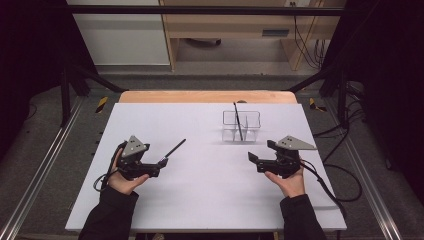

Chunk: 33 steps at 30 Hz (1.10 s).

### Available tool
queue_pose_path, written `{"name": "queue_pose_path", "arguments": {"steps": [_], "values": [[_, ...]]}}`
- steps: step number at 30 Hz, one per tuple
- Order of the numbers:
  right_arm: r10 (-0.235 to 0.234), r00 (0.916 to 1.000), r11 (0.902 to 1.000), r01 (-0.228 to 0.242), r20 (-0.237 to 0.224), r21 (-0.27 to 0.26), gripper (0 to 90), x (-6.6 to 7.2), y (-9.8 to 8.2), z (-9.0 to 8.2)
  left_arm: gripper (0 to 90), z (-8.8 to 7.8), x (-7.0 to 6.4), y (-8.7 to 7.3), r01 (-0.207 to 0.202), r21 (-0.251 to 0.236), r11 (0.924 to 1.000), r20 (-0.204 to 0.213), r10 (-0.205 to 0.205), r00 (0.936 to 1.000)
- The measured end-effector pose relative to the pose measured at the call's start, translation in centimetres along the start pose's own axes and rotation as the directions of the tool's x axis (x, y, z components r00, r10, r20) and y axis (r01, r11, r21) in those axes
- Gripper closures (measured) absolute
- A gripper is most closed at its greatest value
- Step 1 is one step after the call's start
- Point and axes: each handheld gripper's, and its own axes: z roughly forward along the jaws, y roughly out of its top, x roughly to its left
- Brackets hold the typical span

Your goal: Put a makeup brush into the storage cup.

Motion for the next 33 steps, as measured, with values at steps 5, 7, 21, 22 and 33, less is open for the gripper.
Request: {"name": "queue_pose_path", "arguments": {"steps": [5,7,21,22,33], "values": [[-0.005,1.0000,1.0000,0.005,0.001,0.008,15.0,-0.1,-0.2,0.1,14.7,0.5,0.3,0.5,-0.001,0.015,0.9999,-0.002,0.001,1.0000],[0.001,1.0000,1.0000,-0.001,-0.001,0.005,15.1,-0.1,-0.2,0.1,14.7,0.8,0.4,0.8,-0.007,0.028,0.9996,-0.003,0.007,1.0000],[0.004,1.0000,1.0000,-0.004,0.002,0.007,15.3,-0.1,-0.3,0.0,14.7,1.7,0.4,2.7,-0.052,0.082,0.9953,-0.004,0.053,0.9986],[0.005,1.0000,1.0000,-0.005,0.003,0.004,15.3,-0.1,-0.2,-0.1,14.8,1.7,0.3,2.9,-0.058,0.086,0.9946,-0.002,0.058,0.9983],[0.003,1.0000,1.0000,-0.003,0.001,-0.003,15.3,-0.1,-0.1,-0.4,14.8,3.1,0.3,3.7,-0.090,0.130,0.9874,0.014,0.089,0.9959]]}}
